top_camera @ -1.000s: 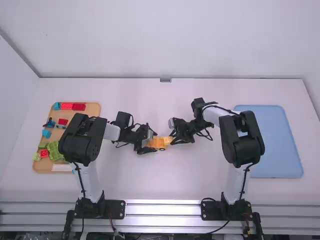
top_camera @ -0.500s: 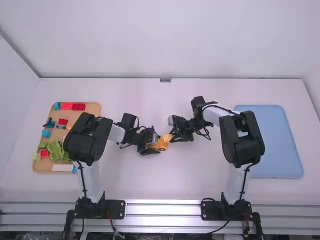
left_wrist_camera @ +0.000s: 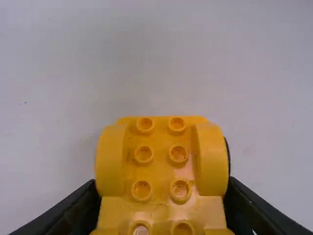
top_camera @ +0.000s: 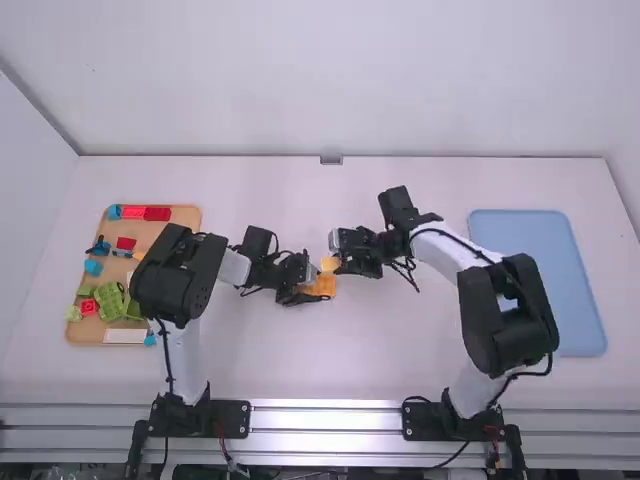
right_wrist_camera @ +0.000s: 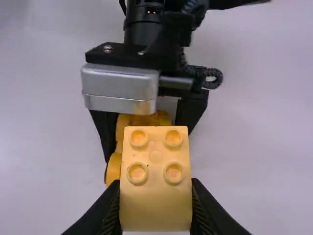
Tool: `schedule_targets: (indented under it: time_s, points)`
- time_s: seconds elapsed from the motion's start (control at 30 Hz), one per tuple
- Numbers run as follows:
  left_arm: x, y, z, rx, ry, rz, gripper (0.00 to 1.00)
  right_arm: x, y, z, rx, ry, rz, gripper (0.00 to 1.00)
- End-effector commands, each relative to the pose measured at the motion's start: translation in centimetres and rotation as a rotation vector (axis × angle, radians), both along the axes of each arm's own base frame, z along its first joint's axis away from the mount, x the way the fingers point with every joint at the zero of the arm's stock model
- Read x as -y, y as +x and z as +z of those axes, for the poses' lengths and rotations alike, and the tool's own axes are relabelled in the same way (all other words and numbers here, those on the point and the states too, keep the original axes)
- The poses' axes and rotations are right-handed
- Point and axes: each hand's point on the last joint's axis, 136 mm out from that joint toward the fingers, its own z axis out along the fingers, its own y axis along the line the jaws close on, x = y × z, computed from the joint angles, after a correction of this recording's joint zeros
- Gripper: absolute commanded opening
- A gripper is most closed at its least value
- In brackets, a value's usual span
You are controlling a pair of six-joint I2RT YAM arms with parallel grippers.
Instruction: Assemble lego blocks to make yellow taxi
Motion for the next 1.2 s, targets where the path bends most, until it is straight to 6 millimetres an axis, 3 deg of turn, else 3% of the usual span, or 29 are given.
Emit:
schedule_targets:
  time_s: [0.0,0.17,0.5,0.63,0.73,0.83,0.97,1.17]
  points:
    - [-0.2,-0.6,-0.9,-0.048,0.011,0.013,0.61,0.4,-0.6,-0.8,-0.064,-0.032,-0.092,0.17]
    - [-0.1,-0.8,-1.0,-0.053,0.012,0.008,0.53,0.8,-0.9,-2.6,-0.097,0.011,-0.142,0.14]
    - [-0.3,-0.8,-1.0,-0.058,0.012,0.014,0.53,-0.1,-1.1,-4.5,-0.165,0.073,-0.101,0.1]
    - [-0.4,-0.7,-1.1,-0.058,0.017,0.016,0.68,-0.4,-1.1,-5.3,-0.19,0.056,-0.092,0.09]
    - [-0.6,-0.6,-1.0,-0.058,0.014,0.023,0.85,-1.0,-1.3,-5.7,-0.187,0.039,-0.075,0.09]
    - [-0.7,-0.5,-0.8,-0.06,0.013,0.027,0.88,-1.2,-1.3,-6.3,-0.18,0.003,-0.082,0.09]
    - [-0.8,-0.6,-0.9,-0.067,0.018,0.03,0.85,-1.4,-1.2,-6.5,-0.159,-0.011,-0.082,0.07]
    - [-1.3,-0.8,-1.5,-0.093,0.054,0.048,0.73,-1.0,-0.7,-6.8,-0.139,-0.035,-0.098,0.07]
